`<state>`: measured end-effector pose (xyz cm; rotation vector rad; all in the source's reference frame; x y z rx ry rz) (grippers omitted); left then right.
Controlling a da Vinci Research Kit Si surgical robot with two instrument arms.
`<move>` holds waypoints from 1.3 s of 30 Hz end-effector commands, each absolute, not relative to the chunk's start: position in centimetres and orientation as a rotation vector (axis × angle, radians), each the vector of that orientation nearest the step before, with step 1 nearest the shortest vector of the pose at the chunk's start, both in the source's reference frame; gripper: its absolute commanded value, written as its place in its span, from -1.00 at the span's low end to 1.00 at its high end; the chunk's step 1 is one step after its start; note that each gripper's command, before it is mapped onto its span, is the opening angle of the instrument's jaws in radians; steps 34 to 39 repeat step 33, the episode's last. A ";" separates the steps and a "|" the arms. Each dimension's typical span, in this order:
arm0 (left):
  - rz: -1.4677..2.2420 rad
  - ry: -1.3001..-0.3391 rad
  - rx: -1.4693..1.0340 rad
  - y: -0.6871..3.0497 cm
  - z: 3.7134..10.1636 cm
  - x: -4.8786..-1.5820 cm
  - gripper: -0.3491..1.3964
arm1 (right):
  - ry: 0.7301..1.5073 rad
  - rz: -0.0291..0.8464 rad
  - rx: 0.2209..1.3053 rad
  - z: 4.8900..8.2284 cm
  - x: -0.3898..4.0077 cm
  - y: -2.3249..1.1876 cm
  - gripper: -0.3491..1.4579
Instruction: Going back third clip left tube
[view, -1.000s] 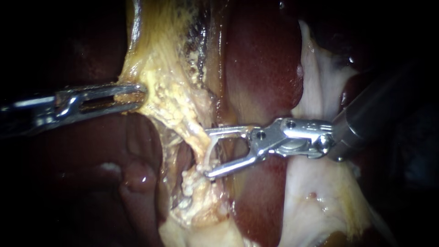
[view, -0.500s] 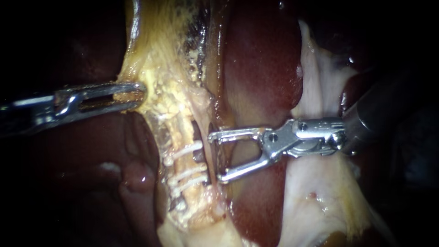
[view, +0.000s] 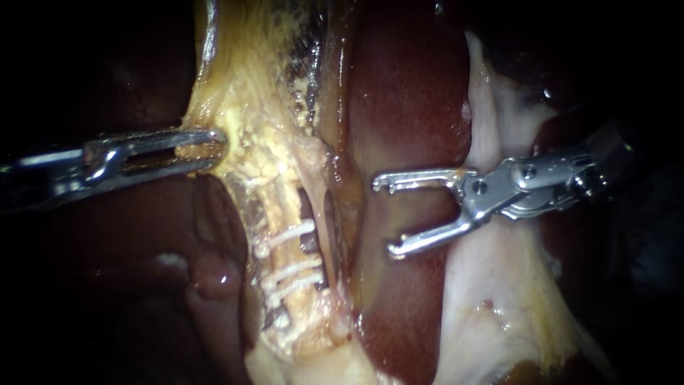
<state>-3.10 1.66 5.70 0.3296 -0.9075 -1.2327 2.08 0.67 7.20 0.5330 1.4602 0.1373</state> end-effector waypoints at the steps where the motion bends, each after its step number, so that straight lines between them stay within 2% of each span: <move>1: -1.233 -0.907 0.328 1.65 5.72 -3.11 -1.00 | 1.464 0.128 0.526 7.18 2.07 0.68 0.05; 11: -1.233 -0.871 0.341 1.48 6.21 -3.38 -1.00 | 1.473 0.112 0.514 7.12 2.06 0.68 0.05; 19: -1.228 -0.856 0.344 1.52 6.41 -3.55 -1.00 | 1.477 0.108 0.509 7.10 2.06 0.67 0.05; 39: -1.228 -0.856 0.345 1.53 6.38 -3.54 -1.00 | 1.477 0.109 0.509 7.09 2.06 0.67 0.05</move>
